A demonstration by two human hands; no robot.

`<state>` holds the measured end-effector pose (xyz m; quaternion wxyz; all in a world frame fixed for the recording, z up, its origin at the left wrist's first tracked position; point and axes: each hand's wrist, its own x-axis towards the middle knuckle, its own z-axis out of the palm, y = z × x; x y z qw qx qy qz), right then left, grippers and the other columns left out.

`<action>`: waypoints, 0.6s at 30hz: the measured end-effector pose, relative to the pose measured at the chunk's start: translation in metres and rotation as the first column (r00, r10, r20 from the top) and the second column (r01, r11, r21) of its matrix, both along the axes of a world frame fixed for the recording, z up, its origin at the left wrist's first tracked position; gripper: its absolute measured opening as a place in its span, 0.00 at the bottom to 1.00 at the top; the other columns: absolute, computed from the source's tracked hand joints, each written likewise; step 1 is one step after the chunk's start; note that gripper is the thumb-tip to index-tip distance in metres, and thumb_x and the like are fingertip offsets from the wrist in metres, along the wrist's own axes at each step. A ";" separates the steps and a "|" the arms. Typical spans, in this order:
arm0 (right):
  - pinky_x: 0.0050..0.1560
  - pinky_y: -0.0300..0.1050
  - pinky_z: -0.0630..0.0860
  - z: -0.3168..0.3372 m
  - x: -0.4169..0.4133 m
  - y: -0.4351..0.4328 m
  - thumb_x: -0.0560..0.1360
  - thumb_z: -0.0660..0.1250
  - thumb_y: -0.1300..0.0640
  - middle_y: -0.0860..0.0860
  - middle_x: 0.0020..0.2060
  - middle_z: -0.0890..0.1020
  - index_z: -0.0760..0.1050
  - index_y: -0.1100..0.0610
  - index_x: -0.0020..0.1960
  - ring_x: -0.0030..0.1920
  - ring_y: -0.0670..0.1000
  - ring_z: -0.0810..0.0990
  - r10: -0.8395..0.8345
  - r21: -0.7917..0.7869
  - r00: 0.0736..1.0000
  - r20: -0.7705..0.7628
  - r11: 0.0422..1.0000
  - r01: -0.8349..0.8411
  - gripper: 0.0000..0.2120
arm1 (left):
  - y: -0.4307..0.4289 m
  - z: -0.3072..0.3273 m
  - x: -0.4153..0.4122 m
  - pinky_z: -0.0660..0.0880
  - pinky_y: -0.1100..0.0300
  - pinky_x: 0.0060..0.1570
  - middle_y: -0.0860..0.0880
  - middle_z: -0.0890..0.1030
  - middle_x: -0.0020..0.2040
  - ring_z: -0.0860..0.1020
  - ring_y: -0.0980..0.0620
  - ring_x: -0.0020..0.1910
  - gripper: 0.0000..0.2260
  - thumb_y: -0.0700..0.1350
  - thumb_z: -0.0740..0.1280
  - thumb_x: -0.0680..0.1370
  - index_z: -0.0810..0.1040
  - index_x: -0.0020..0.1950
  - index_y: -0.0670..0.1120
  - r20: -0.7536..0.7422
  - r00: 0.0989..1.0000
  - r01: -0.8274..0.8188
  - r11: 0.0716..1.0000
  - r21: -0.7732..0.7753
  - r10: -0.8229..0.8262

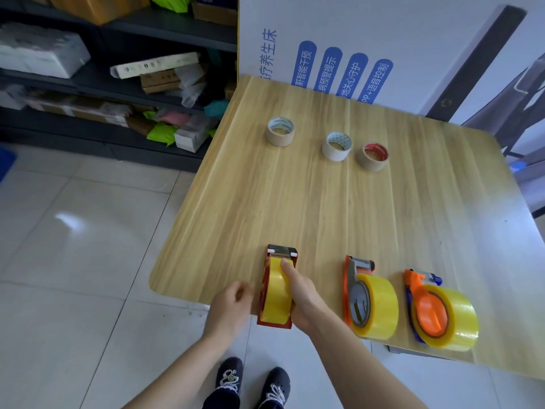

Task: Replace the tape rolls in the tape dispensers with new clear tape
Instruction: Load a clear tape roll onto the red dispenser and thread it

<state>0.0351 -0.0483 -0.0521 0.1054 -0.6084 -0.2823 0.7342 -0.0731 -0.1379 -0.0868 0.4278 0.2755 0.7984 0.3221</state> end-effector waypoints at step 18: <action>0.38 0.42 0.80 0.012 0.019 0.000 0.78 0.67 0.51 0.52 0.41 0.82 0.76 0.59 0.55 0.39 0.49 0.81 0.238 0.250 0.928 0.287 0.916 -0.312 0.12 | 0.029 0.032 -0.011 0.78 0.51 0.57 0.53 0.84 0.48 0.82 0.51 0.51 0.19 0.36 0.74 0.70 0.78 0.57 0.52 0.275 0.918 0.272 0.958 0.089 -0.286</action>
